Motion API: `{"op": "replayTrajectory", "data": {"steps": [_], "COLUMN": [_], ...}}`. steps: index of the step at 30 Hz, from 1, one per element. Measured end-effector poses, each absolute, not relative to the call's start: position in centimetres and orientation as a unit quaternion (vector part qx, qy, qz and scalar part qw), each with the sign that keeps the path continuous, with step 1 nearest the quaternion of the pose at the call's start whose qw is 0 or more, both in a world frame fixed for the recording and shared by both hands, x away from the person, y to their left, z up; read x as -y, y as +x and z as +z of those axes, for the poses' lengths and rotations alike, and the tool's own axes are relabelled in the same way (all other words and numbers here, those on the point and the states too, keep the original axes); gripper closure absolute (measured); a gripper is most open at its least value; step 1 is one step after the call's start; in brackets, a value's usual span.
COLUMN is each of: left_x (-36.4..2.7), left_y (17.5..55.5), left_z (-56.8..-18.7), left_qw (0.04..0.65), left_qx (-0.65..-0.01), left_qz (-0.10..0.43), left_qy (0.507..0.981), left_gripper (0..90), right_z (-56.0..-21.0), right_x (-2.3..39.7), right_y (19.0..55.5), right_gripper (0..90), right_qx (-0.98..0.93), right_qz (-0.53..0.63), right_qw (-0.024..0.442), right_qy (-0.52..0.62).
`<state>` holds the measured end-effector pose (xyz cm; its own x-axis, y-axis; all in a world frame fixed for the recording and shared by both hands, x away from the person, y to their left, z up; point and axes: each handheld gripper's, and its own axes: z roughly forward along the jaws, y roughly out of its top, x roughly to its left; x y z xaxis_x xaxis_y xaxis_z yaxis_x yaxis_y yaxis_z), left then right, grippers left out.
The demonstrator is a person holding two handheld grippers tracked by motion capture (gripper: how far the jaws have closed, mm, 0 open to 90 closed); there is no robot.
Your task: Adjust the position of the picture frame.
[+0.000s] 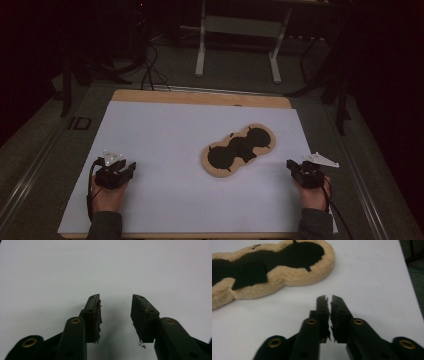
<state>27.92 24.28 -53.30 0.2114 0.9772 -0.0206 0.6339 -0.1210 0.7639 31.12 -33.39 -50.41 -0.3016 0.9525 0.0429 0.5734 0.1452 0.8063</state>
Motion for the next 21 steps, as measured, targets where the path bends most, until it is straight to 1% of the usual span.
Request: {"op": "replayTrajectory", "data": {"steps": [2, 5, 9, 12, 16, 21], "left_x": [-24.2, -24.2, -24.1, -23.9, -23.5, -23.3], "left_y": [27.9, 27.8, 27.6, 27.6, 27.7, 27.6], "left_z": [-53.2, -53.2, -53.2, -53.2, -53.4, -53.3], "left_qw": [0.335, 0.342, 0.347, 0.344, 0.334, 0.337], "left_qx": [-0.570, -0.571, -0.570, -0.560, -0.549, -0.541], "left_qz": [0.257, 0.251, 0.252, 0.258, 0.259, 0.266], "left_qy": [0.705, 0.703, 0.701, 0.708, 0.721, 0.724], "left_gripper": [62.7, 63.3, 62.9, 62.6, 61.9, 61.4], "right_z": [-50.2, -50.0, -49.6, -49.4, -49.3, -49.4], "right_x": [32.9, 32.0, 30.8, 29.9, 29.5, 29.1], "right_y": [31.6, 32.2, 33.0, 33.9, 34.6, 35.4], "right_gripper": [89.5, 89.7, 89.6, 89.6, 89.7, 89.9], "right_qx": [-0.718, -0.725, -0.733, -0.737, -0.735, -0.735], "right_qz": [0.379, 0.380, 0.379, 0.380, 0.383, 0.384], "right_qw": [0.247, 0.244, 0.247, 0.244, 0.239, 0.234], "right_qy": [0.529, 0.520, 0.508, 0.502, 0.505, 0.507]}}
